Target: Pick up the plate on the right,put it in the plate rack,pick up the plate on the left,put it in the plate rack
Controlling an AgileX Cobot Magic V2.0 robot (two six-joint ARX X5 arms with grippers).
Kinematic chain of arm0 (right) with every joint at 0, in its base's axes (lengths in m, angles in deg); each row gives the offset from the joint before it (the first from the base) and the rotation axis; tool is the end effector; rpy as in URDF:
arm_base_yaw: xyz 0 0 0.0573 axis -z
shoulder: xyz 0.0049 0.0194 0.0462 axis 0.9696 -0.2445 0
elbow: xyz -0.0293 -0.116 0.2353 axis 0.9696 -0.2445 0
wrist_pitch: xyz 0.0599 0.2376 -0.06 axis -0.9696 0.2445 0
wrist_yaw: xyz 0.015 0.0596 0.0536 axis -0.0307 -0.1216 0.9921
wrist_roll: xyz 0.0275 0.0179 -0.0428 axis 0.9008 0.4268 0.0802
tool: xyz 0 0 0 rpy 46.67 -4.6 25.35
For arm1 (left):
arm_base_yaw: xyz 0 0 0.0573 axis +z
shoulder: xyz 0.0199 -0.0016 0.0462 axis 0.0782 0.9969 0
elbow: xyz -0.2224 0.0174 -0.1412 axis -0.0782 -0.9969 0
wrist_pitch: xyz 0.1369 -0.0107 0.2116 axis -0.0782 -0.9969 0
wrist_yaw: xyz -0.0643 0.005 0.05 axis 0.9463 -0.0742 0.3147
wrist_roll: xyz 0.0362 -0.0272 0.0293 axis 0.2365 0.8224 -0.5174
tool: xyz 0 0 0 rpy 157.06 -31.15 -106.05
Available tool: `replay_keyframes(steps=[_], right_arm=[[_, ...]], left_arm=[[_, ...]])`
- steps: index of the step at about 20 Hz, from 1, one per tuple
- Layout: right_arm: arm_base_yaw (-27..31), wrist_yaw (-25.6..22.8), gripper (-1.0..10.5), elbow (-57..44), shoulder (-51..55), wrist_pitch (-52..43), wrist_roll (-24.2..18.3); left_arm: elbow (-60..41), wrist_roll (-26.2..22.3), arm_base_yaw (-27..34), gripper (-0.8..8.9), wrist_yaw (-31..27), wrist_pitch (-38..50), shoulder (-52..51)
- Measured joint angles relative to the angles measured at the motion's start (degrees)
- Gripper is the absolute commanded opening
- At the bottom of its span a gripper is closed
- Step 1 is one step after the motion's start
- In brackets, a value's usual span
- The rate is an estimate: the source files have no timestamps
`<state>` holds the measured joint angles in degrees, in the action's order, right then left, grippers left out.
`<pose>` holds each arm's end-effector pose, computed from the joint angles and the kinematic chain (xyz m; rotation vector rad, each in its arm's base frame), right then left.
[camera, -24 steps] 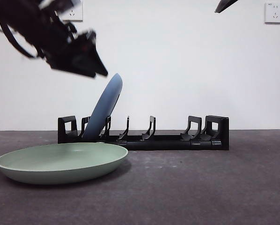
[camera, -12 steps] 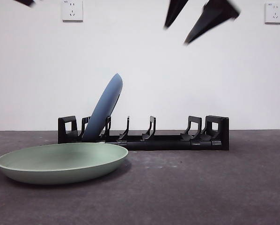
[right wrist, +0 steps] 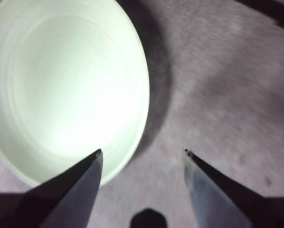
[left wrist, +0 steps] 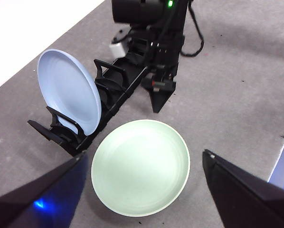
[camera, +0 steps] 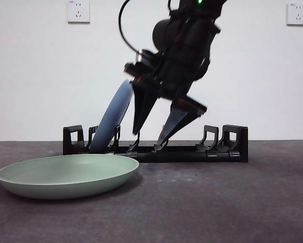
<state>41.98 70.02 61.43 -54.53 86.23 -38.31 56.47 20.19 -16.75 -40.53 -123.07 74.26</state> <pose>0.3447 0.2433 0.2170 -0.1207 1.3091 0.7731 0.0897 -0.0438 0.3881 0.4377 0.4267 -0.7569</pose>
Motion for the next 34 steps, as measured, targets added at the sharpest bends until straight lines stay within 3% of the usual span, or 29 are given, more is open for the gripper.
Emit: replay_keyframes(steps=[20, 24, 29, 34], right_arm=[[-3.3, -1.36, 2.8, 0.0, -6.14, -6.54, 3.69], [-3.39, -1.73, 1.5, 0.0, -6.54, -6.58, 4.09], [-3.56, -1.75, 1.4, 0.0, -6.54, -6.56, 4.17], [-3.56, -2.14, -0.1, 0.0, -6.64, -6.54, 4.33]], left_arm=[[0.0, -0.11, -0.24, 4.1, 0.0, -0.79, 0.55], [0.0, -0.2, -0.76, 4.1, 0.0, -0.81, 0.55], [0.0, -0.22, -1.33, 4.09, 0.0, -0.81, 0.59], [0.0, -0.22, -2.12, 4.1, -0.02, -0.83, 0.63]])
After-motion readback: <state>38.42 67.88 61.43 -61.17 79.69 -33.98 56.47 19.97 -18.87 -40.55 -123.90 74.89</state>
